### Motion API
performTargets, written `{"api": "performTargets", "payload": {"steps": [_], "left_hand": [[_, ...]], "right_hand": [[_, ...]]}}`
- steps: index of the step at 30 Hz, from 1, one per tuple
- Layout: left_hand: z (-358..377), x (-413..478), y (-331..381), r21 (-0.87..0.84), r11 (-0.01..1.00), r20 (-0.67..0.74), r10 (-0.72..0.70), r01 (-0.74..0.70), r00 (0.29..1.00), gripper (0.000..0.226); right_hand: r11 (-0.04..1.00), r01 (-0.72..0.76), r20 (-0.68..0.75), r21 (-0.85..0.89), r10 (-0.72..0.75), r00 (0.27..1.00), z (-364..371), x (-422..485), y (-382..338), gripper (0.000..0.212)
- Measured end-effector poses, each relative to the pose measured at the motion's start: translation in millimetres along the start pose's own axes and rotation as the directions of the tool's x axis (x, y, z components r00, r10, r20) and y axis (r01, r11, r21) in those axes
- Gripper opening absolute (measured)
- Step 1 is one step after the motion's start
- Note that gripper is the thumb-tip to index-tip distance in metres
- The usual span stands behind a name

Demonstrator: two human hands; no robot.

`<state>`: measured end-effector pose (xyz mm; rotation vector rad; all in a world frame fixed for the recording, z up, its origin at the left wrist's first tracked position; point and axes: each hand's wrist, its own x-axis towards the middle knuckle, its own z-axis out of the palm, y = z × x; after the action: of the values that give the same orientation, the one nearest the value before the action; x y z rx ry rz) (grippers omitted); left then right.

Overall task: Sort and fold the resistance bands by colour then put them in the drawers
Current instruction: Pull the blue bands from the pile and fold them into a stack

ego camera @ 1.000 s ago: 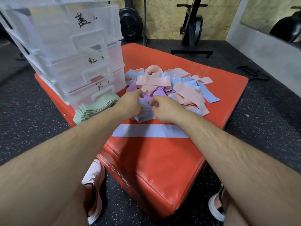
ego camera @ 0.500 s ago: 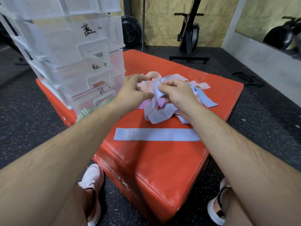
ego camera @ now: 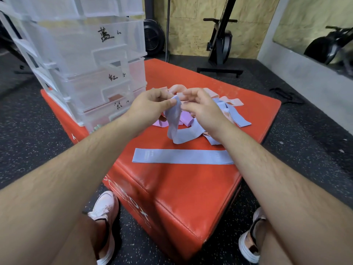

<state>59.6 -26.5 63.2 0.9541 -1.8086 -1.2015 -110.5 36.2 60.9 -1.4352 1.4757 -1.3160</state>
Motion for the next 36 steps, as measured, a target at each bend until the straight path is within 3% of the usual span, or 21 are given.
{"api": "performTargets", "payload": {"steps": [3,6,12,15,20,25,29,33,36], "left_hand": [[-1.2,-4.5,1.6,-0.011,1.000,-0.018,-0.003,0.003,1.000,0.018],[-4.7,-8.0,-0.5,0.038,0.999,-0.004,-0.010,0.011,1.000,0.020],[-15.8,-9.9,-5.3,0.117,0.993,-0.102,0.032,-0.019,0.994,0.016],[-29.7,-6.4,-8.2,0.050,0.998,-0.146,0.037,-0.030,0.989,0.012],[-53.1,-4.9,-15.6,-0.053,0.998,-0.223,-0.033,0.022,0.974,0.010],[-63.0,-6.8,-19.9,-0.133,0.990,-0.320,-0.096,0.056,0.942,0.013],[-77.7,-7.2,-24.3,-0.214,0.974,-0.368,-0.152,0.076,0.918,0.012],[-86.7,-10.1,-33.3,-0.145,0.985,-0.378,-0.147,0.098,0.914,0.013],[-89.7,-13.7,-38.8,-0.108,0.988,-0.379,-0.145,0.112,0.914,0.018]], "right_hand": [[0.996,-0.021,0.147,-0.086,0.033,0.989,4.9,0.4,10.0,0.034],[0.982,0.068,0.119,-0.178,-0.047,0.992,13.1,0.4,11.8,0.009],[0.975,0.097,0.179,-0.200,-0.061,0.982,22.1,3.5,11.0,0.024],[0.907,0.114,0.202,-0.405,-0.033,0.979,16.6,3.7,16.5,0.023],[0.802,0.120,0.208,-0.585,0.005,0.978,-4.7,2.6,18.5,0.020],[0.718,0.113,0.242,-0.687,0.080,0.967,-32.8,-5.7,13.6,0.014],[0.649,0.111,0.281,-0.753,0.164,0.946,-42.6,-14.1,23.4,0.036],[0.555,0.123,0.305,-0.823,0.249,0.919,-43.6,-24.3,42.6,0.023],[0.598,0.047,0.230,-0.800,0.234,0.945,-52.7,-27.9,45.2,0.020]]}}
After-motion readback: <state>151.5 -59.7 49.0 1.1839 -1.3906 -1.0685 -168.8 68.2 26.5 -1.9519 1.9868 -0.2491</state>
